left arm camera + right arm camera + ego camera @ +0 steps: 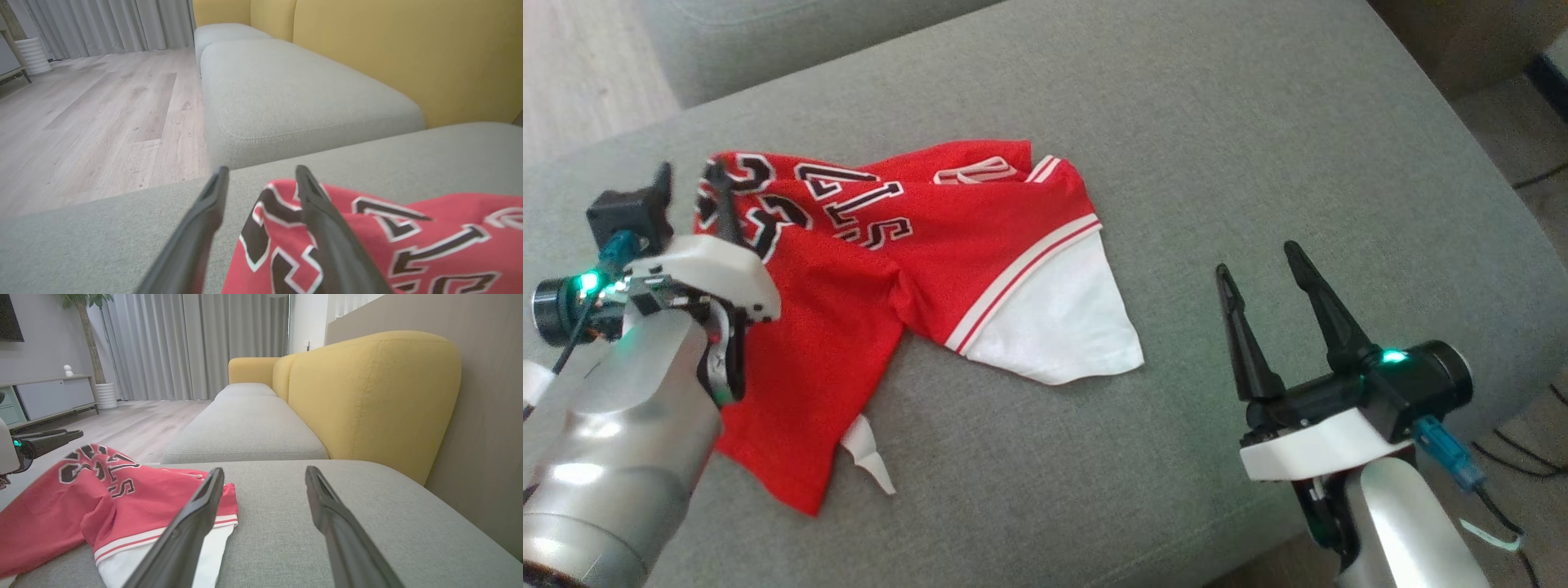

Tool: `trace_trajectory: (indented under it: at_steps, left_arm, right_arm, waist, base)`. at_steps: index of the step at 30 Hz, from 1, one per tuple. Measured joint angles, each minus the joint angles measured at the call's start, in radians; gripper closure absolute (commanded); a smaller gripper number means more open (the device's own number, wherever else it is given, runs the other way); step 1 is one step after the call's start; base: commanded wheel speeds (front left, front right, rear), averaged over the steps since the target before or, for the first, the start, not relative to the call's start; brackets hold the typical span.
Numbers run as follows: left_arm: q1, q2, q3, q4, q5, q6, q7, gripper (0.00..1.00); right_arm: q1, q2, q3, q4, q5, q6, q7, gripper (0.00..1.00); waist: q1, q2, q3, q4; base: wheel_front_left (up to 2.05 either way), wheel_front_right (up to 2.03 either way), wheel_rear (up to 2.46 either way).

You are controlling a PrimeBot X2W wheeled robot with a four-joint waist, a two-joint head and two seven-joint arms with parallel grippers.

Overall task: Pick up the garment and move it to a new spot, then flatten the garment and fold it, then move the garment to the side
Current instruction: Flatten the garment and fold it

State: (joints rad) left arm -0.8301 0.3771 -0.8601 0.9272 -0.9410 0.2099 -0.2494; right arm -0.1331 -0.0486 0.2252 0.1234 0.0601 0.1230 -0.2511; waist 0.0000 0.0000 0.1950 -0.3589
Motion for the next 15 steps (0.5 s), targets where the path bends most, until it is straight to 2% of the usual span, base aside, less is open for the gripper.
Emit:
trace_trajectory:
  at_steps: [6,11,15]
  left_arm:
    - [0.087,-0.012,0.176,-0.184,0.069,0.011,-0.003,0.0]
    - [0.307,-0.051,0.311,-0.408,0.173,0.019,-0.003,0.0]
    - [0.508,-0.081,0.378,-0.56,0.252,0.017,-0.003,0.0]
  right_arm:
    - [0.002,0.0,-0.04,0.0,-0.016,0.0,0.0,0.0]
    - [0.018,0.0,-0.084,-0.001,-0.05,0.0,0.0,0.0]
    - [0.055,0.0,-0.122,0.0,-0.08,0.0,0.0,0.0]
  waist:
    - [0.0,0.0,-0.038,0.035]
    - [-0.0001,0.0,-0.079,0.079]
    - [-0.0001,0.0,-0.112,0.122]
  base:
    - [0.0,0.0,0.0]
    - [0.0,0.0,0.0]
    - [0.0,0.0,0.0]
